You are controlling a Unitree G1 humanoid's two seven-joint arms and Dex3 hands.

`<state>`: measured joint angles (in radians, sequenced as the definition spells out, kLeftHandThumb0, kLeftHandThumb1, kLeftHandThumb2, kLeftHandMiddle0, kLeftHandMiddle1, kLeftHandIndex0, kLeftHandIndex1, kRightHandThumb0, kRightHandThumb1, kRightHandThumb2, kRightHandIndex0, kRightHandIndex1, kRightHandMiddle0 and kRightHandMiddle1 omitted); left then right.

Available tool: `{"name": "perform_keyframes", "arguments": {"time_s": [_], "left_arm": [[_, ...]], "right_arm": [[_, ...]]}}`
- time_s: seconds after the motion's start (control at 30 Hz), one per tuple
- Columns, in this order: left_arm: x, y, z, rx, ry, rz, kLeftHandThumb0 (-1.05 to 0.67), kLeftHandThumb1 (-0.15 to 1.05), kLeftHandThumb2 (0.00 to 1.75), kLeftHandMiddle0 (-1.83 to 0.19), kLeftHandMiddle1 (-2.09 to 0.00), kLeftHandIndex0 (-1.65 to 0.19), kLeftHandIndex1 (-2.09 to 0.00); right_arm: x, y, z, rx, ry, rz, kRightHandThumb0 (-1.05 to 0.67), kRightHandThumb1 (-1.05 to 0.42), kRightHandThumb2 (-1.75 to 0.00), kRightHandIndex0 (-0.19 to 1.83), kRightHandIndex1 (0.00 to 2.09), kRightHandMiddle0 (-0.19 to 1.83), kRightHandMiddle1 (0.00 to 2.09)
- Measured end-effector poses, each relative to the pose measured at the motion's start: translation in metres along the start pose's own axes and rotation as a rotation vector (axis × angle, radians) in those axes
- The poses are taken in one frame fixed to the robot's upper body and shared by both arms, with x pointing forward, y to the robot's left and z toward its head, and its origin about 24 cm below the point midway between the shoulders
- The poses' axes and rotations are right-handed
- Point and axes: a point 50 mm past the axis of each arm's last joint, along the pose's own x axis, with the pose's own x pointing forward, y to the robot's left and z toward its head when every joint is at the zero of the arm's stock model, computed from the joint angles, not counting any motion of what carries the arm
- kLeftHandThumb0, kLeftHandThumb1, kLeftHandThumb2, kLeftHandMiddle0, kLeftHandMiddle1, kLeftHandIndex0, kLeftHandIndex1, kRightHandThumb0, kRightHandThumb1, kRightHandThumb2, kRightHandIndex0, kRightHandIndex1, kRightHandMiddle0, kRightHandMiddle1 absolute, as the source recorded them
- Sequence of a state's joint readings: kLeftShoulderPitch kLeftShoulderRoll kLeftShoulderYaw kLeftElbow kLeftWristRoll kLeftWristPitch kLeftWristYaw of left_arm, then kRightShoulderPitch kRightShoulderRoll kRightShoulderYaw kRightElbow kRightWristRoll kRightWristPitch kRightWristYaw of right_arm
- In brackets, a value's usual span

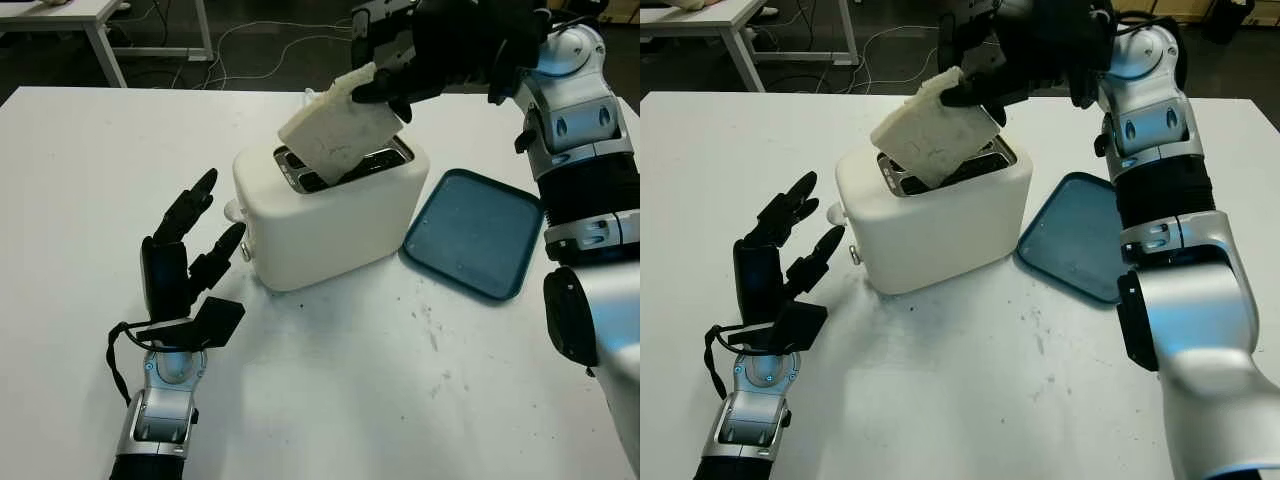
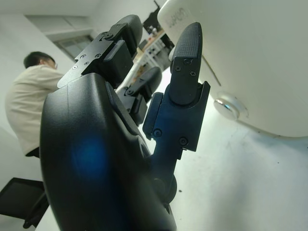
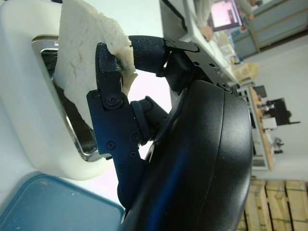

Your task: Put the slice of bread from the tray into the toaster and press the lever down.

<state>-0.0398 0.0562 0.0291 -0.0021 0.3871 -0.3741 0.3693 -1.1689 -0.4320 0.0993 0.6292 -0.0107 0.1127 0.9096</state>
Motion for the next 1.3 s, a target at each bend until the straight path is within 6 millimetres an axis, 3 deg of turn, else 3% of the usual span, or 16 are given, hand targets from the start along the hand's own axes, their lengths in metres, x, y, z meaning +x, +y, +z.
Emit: {"name": "perform_keyframes", "arguments": {"time_s": [0.43, 0.9, 1.03, 1.1, 1.17, 1.3], "left_arm": [[-0.001, 0.000, 0.000, -0.002, 0.004, 0.003, -0.45, 0.92, 0.19, -0.54, -0.45, -0.61, 0.00], [-0.001, 0.000, -0.001, -0.002, 0.007, 0.002, -0.46, 0.92, 0.19, -0.54, -0.45, -0.62, -0.01], [-0.001, -0.001, -0.001, -0.002, 0.007, 0.002, -0.46, 0.92, 0.19, -0.54, -0.45, -0.62, 0.00], [-0.001, -0.001, -0.001, -0.002, 0.006, 0.002, -0.46, 0.92, 0.20, -0.55, -0.45, -0.62, 0.00], [-0.001, -0.001, -0.001, -0.003, 0.005, 0.001, -0.46, 0.92, 0.20, -0.55, -0.45, -0.62, 0.00], [-0.001, 0.000, -0.001, -0.002, 0.004, 0.001, -0.46, 0.92, 0.19, -0.54, -0.45, -0.62, 0.00]], "right_arm": [[0.008, 0.022, -0.019, 0.125, 0.026, 0.044, -0.36, -0.92, -0.41, 1.12, 1.75, 0.88, 1.75], [0.012, 0.029, -0.029, 0.226, 0.020, 0.000, -0.35, -0.92, -0.43, 1.16, 1.75, 0.90, 1.75], [0.011, 0.031, -0.032, 0.142, -0.019, -0.058, -0.37, -0.92, -0.36, 1.11, 1.75, 0.84, 1.75], [0.010, 0.033, -0.032, 0.057, -0.045, -0.096, -0.45, -0.92, -0.26, 0.98, 1.75, 0.71, 1.73], [0.008, 0.034, -0.031, -0.083, -0.060, -0.128, -0.57, -0.92, -0.14, 0.58, 1.75, 0.70, 1.35], [-0.001, 0.033, -0.028, -0.310, -0.070, -0.134, -0.56, -0.85, -0.01, 0.23, 1.72, 0.91, 0.60]]}}
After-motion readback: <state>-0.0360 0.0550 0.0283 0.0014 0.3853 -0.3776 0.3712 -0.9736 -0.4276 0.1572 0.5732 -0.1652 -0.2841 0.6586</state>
